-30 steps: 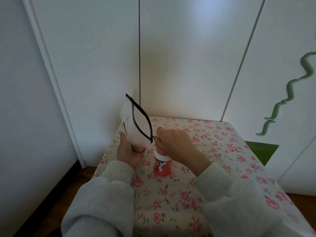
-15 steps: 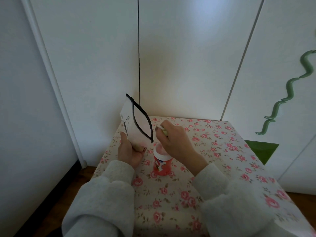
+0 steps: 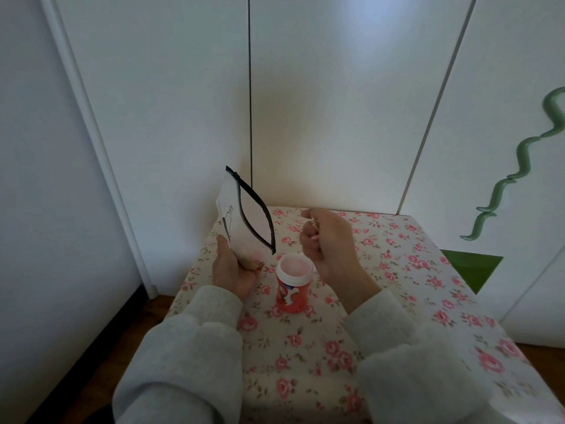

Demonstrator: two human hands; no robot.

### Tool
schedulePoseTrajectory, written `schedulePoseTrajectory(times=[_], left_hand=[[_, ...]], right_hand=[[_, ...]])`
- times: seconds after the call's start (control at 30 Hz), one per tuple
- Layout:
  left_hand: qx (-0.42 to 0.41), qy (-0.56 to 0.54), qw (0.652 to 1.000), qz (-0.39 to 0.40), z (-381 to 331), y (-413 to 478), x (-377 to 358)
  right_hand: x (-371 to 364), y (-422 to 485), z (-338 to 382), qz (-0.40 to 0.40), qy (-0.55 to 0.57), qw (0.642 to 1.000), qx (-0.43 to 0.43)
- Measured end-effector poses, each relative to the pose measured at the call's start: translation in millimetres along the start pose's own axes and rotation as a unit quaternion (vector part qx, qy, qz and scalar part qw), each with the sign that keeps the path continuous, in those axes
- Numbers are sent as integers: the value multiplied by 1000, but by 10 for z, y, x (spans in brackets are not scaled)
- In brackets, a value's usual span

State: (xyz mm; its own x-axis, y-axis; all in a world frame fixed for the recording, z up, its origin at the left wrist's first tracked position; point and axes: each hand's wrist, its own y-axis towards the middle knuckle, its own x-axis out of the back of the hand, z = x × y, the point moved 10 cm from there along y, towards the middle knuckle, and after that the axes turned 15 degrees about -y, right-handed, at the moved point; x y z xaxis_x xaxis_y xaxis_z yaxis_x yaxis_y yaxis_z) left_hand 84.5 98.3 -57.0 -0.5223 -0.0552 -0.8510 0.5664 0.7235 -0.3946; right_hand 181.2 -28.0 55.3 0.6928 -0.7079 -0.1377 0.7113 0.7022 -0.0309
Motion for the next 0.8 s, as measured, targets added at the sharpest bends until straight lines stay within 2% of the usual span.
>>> schedulePoseTrajectory(times=[0.07, 0.13, 0.3, 0.47, 0.6, 0.67, 0.8], left_hand=[[1, 2, 1000, 1, -8, 8, 3], [0, 8, 1000, 0, -3, 13, 5], [-6, -3, 1000, 4, -2, -10, -13], [-8, -4, 1000, 1, -5, -36, -31], [-9, -7, 1000, 0, 2, -65, -48], [-9, -5, 1000, -1, 1, -63, -47], [-11, -5, 1000, -1, -5, -33, -22]], right_hand=[[-38, 31, -130, 33, 139, 986, -87], [-64, 59, -192, 53, 215, 967, -126], [-60, 106, -195, 30, 205, 971, -116], [-27, 85, -82, -18, 97, 994, -53], [-43, 39, 89, -40, -40, 997, 55], [-93, 11, 196, -56, -147, 979, 131], [-248, -77, 365, -88, -332, 903, 258]])
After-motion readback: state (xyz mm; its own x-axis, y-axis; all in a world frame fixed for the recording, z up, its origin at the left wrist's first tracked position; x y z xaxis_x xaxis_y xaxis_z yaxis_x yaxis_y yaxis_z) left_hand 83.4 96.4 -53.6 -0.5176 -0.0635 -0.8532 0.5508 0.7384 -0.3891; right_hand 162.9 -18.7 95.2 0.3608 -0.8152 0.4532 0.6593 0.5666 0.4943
